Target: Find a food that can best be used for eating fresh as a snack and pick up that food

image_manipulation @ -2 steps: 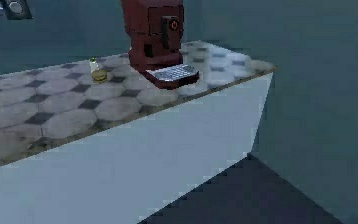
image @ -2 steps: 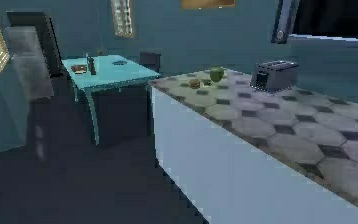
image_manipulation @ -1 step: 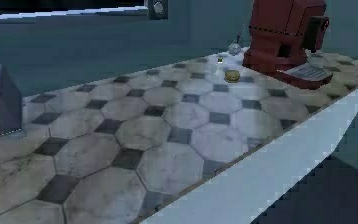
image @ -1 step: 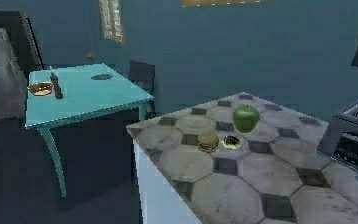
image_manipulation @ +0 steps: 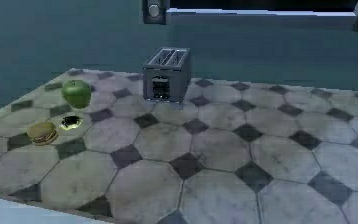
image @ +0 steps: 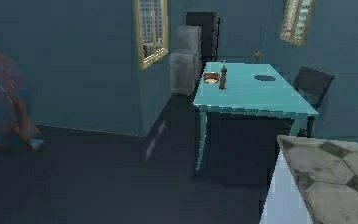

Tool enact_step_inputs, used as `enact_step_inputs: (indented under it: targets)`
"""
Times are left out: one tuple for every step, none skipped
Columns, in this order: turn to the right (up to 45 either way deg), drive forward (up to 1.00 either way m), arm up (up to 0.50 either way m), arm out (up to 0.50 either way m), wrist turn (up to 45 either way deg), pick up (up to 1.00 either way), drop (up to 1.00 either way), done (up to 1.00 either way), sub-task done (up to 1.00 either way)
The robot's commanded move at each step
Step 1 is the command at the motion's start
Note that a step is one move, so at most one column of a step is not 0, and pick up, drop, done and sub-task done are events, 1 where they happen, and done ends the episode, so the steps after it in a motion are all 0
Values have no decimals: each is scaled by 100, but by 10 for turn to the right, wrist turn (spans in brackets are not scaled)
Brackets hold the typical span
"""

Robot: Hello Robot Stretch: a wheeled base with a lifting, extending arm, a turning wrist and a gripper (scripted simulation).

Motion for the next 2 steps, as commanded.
enact_step_inputs:
  targets:
    - [-240, 0, 0, 0, 0, 0, 0, 0, 0]
    - [330, 0, 0, 0, 0, 0, 0, 0, 0]
